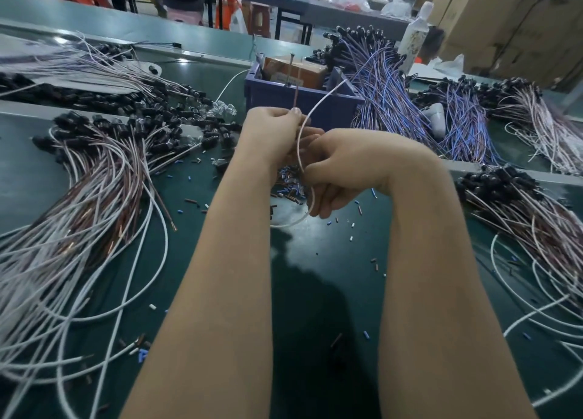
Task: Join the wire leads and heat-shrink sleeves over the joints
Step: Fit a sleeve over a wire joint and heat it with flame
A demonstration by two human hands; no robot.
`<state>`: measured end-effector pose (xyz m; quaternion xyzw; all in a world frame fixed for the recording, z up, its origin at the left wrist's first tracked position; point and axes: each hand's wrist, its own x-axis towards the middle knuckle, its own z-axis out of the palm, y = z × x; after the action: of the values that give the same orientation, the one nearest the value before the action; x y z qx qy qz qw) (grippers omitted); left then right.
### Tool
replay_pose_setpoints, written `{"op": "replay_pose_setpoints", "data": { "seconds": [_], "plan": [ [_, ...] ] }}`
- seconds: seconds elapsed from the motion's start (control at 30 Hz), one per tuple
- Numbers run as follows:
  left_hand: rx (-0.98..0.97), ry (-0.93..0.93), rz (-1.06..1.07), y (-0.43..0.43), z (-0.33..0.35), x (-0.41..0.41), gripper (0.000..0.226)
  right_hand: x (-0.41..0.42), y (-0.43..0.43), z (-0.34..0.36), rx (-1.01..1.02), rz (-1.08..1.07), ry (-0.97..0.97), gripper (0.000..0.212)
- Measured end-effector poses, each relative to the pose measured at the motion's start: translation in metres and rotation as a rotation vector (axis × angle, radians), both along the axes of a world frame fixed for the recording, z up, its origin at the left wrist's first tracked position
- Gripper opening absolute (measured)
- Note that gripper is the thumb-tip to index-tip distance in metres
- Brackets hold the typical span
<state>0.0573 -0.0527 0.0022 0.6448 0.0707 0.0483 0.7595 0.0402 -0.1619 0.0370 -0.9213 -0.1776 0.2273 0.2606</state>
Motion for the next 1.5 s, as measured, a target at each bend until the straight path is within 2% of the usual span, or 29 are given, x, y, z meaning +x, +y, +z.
{"op": "replay_pose_setpoints", "data": {
  "seconds": [0.13,0.23,0.37,0.43,0.5,0.7,0.8,0.9,1.03,1.3,1.5],
  "plan": [
    [0.051,0.002,0.015,-0.002,-0.004,0.004,0.032,0.000,0.006,-0.004,-0.010,0.033,0.057,0.014],
    [0.081,0.005,0.028,-0.003,-0.007,0.006,0.035,0.005,-0.001,-0.005,0.081,-0.059,0.056,0.019],
    [0.193,0.014,0.053,-0.003,-0.008,0.007,0.033,0.024,-0.012,-0.012,0.338,-0.403,-0.219,0.025],
    [0.211,0.016,0.056,-0.003,-0.008,0.007,0.030,0.031,-0.010,-0.016,0.372,-0.444,-0.341,0.037],
    [0.225,0.019,0.047,-0.003,-0.008,0.007,0.029,0.032,-0.004,-0.020,0.413,-0.414,-0.369,0.044],
    [0.287,0.026,0.041,-0.001,-0.007,0.010,0.026,0.034,0.014,-0.028,0.656,-0.478,-0.312,0.035],
    [0.253,0.029,0.064,0.000,-0.007,0.011,0.031,0.036,0.011,-0.027,0.761,-0.558,-0.347,0.032],
    [0.343,0.009,0.136,0.004,-0.011,0.013,0.035,0.037,0.004,-0.027,0.844,-0.631,-0.383,0.025],
    [0.371,-0.016,0.183,0.009,-0.013,0.015,0.037,0.036,0.002,-0.027,0.799,-0.641,-0.362,0.017],
    [0.369,-0.036,0.178,0.005,-0.013,0.011,0.035,0.037,0.002,-0.024,0.712,-0.602,-0.322,0.022],
    [0.454,-0.071,0.172,0.001,-0.014,0.010,0.029,0.039,0.001,-0.024,0.673,-0.597,-0.342,0.026]
  ]
}}
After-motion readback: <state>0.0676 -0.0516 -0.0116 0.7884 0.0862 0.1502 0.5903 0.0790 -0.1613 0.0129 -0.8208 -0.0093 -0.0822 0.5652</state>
